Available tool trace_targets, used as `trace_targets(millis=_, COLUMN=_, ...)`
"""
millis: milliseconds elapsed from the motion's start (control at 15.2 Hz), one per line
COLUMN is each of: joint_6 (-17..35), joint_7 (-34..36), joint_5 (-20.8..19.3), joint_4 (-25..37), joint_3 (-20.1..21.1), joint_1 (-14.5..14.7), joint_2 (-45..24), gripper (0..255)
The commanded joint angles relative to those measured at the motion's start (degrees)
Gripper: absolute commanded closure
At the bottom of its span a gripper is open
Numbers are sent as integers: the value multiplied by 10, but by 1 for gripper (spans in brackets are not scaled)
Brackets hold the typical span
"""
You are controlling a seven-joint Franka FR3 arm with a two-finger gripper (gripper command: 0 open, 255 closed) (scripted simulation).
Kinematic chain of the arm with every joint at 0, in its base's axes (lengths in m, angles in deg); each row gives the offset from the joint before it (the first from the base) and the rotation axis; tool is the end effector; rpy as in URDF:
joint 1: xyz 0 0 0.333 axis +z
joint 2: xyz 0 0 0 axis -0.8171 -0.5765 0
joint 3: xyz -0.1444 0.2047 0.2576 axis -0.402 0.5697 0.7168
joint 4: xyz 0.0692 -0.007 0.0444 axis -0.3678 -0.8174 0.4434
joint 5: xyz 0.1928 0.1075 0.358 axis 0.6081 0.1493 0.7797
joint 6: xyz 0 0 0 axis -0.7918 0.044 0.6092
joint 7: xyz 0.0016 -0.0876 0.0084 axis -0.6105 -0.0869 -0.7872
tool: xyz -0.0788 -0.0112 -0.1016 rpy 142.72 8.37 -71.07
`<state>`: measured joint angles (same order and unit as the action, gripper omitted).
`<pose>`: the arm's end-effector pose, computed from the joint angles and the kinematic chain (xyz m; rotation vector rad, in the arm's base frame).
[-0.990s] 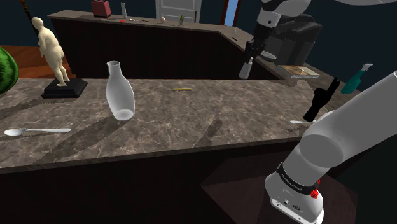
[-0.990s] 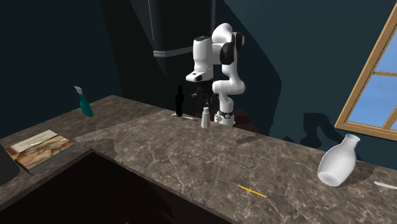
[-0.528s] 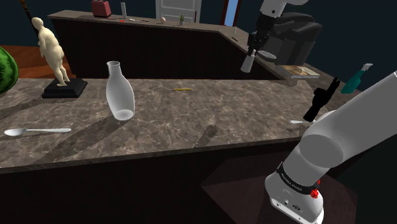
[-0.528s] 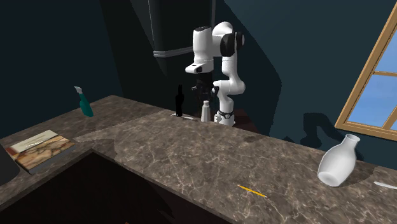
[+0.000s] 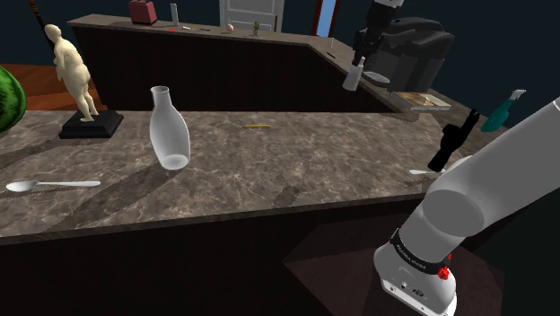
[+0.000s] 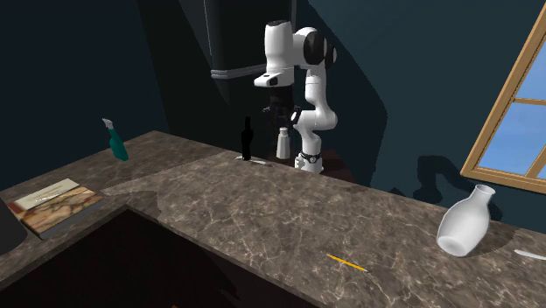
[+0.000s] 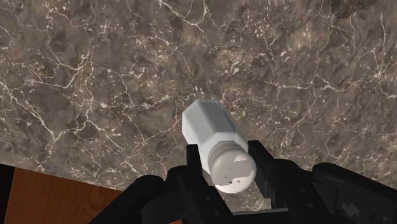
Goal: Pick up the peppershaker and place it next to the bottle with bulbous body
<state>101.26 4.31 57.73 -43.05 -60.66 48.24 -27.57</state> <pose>0.4281 -0.2532 0.6305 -3.0677 0.2354 -0.1478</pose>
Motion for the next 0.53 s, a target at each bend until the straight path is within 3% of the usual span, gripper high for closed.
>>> trace_targets(millis=0, joint_6=-16, joint_7=0, joint_5=1, joint_4=18, joint_3=0, joint_1=1, joint_2=-3, gripper=255)
trace_targets(millis=462, joint_6=-71, joint_7=0, joint_5=6, joint_4=88, joint_3=-1, joint_1=3, joint_2=-18, gripper=255)
